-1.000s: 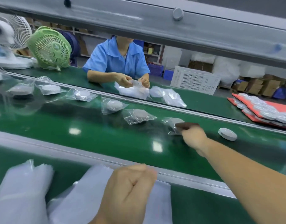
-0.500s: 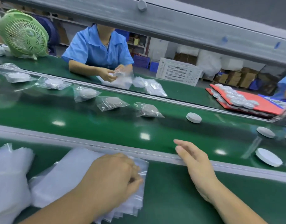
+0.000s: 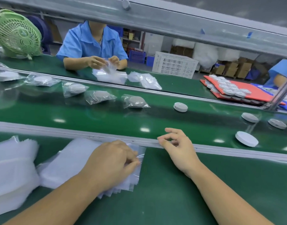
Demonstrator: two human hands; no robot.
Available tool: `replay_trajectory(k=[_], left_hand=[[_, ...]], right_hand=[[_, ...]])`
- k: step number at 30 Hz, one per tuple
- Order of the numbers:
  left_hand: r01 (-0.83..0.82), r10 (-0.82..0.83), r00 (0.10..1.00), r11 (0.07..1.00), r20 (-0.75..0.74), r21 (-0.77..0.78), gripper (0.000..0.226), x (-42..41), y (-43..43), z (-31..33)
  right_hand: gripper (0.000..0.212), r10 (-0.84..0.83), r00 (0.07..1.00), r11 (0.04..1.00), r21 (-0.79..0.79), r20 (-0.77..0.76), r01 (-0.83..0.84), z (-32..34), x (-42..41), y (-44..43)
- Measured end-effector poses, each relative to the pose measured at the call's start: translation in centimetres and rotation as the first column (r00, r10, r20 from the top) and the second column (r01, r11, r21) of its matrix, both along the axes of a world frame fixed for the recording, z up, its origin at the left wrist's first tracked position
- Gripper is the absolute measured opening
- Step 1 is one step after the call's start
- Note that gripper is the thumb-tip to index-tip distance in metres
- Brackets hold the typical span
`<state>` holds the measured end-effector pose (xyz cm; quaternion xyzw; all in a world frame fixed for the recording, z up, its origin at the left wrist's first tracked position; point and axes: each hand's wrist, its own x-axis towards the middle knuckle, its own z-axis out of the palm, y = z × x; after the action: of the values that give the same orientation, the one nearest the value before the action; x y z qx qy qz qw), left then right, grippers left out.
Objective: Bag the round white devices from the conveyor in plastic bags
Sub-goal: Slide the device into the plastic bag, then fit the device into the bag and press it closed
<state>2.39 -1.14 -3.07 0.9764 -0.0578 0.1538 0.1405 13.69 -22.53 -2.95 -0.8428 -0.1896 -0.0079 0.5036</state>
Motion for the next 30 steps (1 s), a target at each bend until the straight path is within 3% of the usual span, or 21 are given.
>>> replay_trajectory(k=[7,14,17,20,21,23,25,27,30], left_hand=[[0.022,-0.023,0.999,0.999,-0.033,-0.024,0.029,0.0,0.2,-0.2],[0.029,-0.038,0.998,0.985,-0.046,-0.168,0.022,0.4,0.5,-0.6],[0.032,-0.044,0.997,0.983,-0.059,-0.179,0.024,0.1,0.6,-0.5],[0.027,-0.034,0.998,0.987,-0.045,-0.156,0.026,-0.3,0.4,-0.3],[0.02,-0.027,0.999,0.989,-0.042,-0.148,0.025,-0.5,0.4,-0.3],[-0.001,-0.004,1.0,0.989,-0.031,-0.147,0.022,-0.7,0.4,-0.4],[-0.01,0.006,1.0,0.991,-0.027,-0.135,0.023,-0.8,0.4,-0.4],[-0.011,0.007,0.999,0.993,-0.033,-0.118,0.024,-0.8,0.4,-0.3],[-0.016,0.011,0.999,0.991,-0.039,-0.133,0.026,-0.9,0.4,-0.2]], right_hand=[[0.017,-0.049,0.999,0.994,0.094,-0.003,0.049,-0.4,0.3,0.0],[0.017,-0.004,0.999,1.0,-0.01,0.044,0.004,-1.1,0.9,-0.3],[0.019,-0.07,0.995,0.982,0.173,-0.068,0.081,-0.8,0.8,-0.3],[0.023,-0.221,0.96,0.884,0.382,-0.17,0.271,0.2,0.9,-2.0],[0.025,-0.322,0.94,0.878,0.336,-0.112,0.341,0.6,1.4,-3.4],[0.032,-0.505,0.848,0.859,0.003,0.162,0.512,1.3,3.0,-7.2],[0.05,-0.535,0.769,0.669,-0.38,0.35,0.639,1.9,5.2,-11.6],[0.066,-0.56,0.787,0.525,-0.625,0.258,0.578,2.4,7.4,-15.5],[0.057,-0.517,0.856,0.604,-0.698,0.026,0.385,2.5,9.8,-19.4]])
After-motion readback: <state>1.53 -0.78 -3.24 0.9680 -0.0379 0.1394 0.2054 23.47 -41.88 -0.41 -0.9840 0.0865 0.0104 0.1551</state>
